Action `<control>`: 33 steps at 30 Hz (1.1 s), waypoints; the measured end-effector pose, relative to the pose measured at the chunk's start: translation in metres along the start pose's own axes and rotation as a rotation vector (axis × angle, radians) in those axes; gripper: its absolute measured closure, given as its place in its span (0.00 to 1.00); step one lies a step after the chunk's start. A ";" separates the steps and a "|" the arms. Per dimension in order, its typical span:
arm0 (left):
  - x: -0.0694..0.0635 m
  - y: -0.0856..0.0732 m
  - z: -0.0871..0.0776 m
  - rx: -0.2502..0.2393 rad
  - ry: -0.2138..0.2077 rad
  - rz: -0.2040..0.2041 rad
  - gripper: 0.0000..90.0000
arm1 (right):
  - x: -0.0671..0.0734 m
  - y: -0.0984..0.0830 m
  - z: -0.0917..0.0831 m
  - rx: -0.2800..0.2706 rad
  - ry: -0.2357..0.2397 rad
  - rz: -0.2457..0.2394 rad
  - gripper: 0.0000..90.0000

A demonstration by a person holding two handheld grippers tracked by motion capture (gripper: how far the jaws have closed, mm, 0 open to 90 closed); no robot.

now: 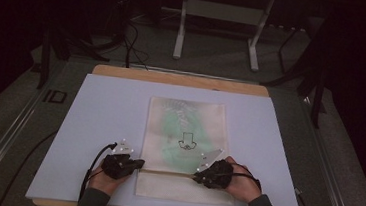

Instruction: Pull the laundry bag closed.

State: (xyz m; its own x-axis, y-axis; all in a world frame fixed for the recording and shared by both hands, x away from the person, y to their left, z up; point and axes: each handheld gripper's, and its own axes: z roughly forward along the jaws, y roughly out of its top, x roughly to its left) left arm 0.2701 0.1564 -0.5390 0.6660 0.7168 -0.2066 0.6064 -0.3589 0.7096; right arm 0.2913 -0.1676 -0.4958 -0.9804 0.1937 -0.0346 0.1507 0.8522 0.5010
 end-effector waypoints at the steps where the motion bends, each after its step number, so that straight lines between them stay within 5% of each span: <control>1: 0.000 0.000 0.000 0.000 0.000 0.000 1.00 | 0.000 -0.003 -0.002 0.000 -0.002 0.007 0.92; 33: 0.000 0.000 0.000 0.000 -0.003 -0.005 0.99 | -0.005 -0.028 -0.023 0.003 -0.036 0.065 0.92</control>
State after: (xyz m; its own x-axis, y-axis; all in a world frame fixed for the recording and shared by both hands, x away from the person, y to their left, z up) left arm 0.2700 0.1567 -0.5391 0.6641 0.7170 -0.2117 0.6094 -0.3552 0.7088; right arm 0.2893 -0.2039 -0.4894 -0.9633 0.2665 -0.0331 0.2148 0.8384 0.5010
